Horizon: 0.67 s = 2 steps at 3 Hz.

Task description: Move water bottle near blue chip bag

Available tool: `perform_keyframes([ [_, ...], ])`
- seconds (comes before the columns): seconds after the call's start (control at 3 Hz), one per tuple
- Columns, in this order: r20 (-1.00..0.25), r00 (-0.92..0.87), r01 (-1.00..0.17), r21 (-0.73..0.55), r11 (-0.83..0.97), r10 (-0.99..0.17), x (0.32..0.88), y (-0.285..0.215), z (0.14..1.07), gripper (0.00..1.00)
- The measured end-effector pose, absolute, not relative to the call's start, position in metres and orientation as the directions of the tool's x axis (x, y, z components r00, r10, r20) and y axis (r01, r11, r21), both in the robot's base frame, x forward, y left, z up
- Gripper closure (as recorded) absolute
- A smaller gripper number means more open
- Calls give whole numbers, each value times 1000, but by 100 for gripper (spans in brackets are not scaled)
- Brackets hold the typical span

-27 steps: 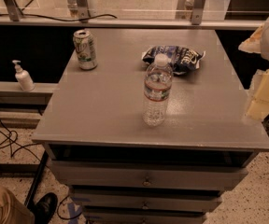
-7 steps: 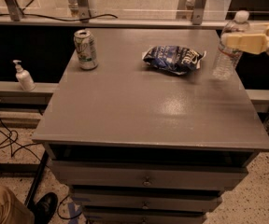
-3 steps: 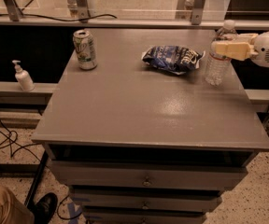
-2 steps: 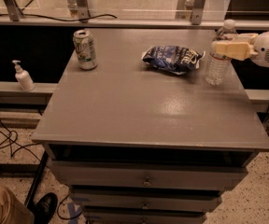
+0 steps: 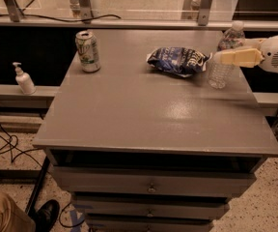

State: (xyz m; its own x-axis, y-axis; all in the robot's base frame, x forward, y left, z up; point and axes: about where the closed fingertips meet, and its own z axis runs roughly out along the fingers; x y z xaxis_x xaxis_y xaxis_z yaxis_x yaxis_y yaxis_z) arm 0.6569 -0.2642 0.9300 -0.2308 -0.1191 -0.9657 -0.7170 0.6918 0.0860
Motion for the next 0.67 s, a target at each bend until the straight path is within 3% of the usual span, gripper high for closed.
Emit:
perform_keyframes([
  [0.67, -954, -237, -705, 39, 708, -184, 647, -273, 933, 0],
])
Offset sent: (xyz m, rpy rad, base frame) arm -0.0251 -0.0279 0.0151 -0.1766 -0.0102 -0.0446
